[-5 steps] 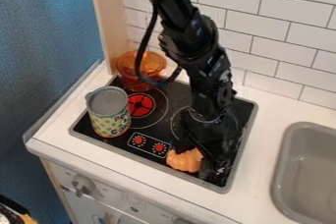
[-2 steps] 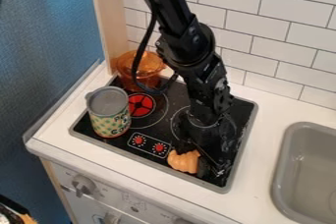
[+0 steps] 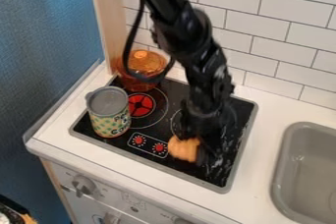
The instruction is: Move the orange object from the bottom right corner of the stove above the right burner
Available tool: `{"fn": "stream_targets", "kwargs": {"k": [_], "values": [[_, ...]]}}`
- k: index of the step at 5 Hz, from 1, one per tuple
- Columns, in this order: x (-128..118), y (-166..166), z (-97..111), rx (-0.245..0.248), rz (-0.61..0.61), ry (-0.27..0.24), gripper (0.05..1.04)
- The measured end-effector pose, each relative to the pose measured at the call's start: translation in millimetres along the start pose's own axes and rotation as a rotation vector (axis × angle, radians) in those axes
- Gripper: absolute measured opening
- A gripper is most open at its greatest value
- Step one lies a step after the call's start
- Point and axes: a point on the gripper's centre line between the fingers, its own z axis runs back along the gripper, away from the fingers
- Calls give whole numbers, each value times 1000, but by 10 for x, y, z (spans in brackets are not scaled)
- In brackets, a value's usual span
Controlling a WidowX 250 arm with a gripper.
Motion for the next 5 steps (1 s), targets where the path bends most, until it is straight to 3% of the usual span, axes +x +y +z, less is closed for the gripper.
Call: {"fn": "stream_targets", "kwargs": {"k": [1,2,3,5], "values": [[90,190,160,15,-98,-31,648],[366,369,196,-30,-286,-42,648],[565,563,44,-129,-493,-46,648],[700,726,-172,-149,-624,-28,648]]}}
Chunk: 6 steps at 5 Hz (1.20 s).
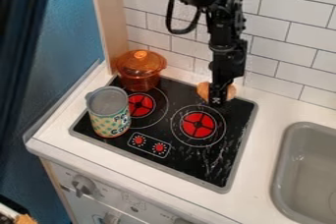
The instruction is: Move the orange object from the bottom right corner of the stove above the right burner
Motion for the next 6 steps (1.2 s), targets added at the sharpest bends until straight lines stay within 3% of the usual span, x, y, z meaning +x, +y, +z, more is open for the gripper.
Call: {"fn": "stream_targets", "kwargs": {"k": [1,2,3,4,5,6], "values": [[40,52,-92,13,-49,-11,648],[168,50,-267,-13,-124,-2,648],[211,112,-298,-15,-156,6,648],[215,129,-314,-20,-156,8,719],[195,79,-336,-40,-122,14,975],[186,51,-320,-17,-103,11,1000]]}}
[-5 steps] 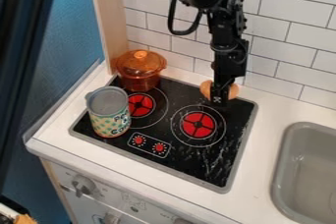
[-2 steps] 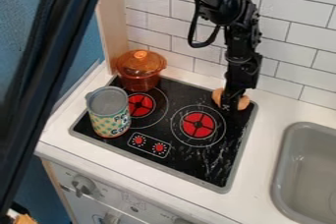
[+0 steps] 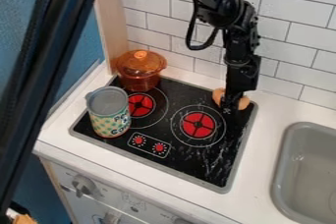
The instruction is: Move the orange object from the bottom right corner of the stove above the right burner
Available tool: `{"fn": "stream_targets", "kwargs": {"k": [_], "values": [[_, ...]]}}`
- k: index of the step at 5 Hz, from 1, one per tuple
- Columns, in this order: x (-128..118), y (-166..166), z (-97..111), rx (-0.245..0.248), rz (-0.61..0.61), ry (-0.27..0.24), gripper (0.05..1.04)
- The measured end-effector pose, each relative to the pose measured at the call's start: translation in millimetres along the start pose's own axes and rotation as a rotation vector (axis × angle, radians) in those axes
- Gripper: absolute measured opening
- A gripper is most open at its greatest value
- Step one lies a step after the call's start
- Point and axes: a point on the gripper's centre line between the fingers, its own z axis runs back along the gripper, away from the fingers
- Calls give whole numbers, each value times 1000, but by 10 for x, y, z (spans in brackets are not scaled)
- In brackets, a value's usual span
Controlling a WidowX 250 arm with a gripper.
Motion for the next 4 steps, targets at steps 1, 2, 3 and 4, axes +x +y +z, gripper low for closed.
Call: {"fn": "stream_targets", "kwargs": {"k": [1,2,3,4], "values": [[-1,-44,13,-1,-6,27,1000],[-3,-81,88,11,-7,34,1000],[-15,-69,356,76,10,30,1001],[-28,-79,617,147,16,28,1001]]}}
